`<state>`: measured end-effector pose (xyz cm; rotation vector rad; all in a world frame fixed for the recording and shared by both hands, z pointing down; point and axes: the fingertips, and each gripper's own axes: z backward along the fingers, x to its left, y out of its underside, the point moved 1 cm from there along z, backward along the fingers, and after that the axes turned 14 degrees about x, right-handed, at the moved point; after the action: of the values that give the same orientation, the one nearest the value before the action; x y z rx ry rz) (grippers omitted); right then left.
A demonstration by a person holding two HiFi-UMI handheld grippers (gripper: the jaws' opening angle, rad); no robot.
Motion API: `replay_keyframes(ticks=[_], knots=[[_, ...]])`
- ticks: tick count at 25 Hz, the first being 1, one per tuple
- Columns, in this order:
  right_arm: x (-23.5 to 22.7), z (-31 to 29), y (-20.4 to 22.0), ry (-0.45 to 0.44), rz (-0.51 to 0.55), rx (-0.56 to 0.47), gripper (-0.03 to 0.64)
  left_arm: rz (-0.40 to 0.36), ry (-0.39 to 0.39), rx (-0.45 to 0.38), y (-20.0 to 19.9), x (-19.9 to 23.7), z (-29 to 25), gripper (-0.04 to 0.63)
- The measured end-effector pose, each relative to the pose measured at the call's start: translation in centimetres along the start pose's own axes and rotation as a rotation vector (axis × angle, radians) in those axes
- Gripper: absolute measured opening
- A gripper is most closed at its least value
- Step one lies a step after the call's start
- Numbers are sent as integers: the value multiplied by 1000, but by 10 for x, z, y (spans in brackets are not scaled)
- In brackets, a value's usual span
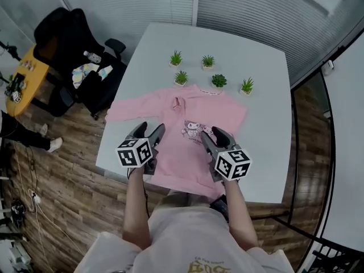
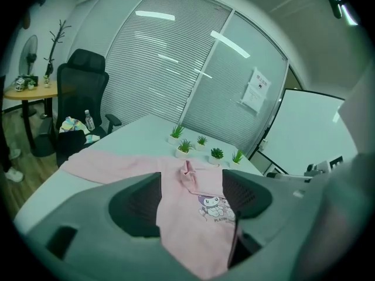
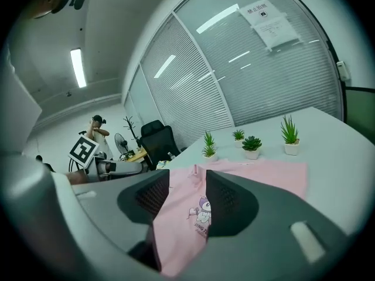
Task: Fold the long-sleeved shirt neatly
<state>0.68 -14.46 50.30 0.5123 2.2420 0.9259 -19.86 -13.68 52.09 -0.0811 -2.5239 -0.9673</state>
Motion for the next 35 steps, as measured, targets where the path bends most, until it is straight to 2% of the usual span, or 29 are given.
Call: replay_keyframes(ticks=[6,13,16,20,24,35], knots=[[2,25,21,-39,-30,-7,193,11,-53,-3,28,-12,24,331],[22,38,23,-88,-11,-42,190,-7,-135,-42,39,-3,64,310],[38,34,24,-113,3,-38,190,13,-160,-60,43,9,82,310],[59,24,28,-133,27,-18,189,28,-203,-74,48,32,102,301],[74,8,21,-130,49,-7,190,61,-205,-93,40,61,108,291],[121,-73,10,-126,55,67,186,134,-232,-42,23,173,113,267]])
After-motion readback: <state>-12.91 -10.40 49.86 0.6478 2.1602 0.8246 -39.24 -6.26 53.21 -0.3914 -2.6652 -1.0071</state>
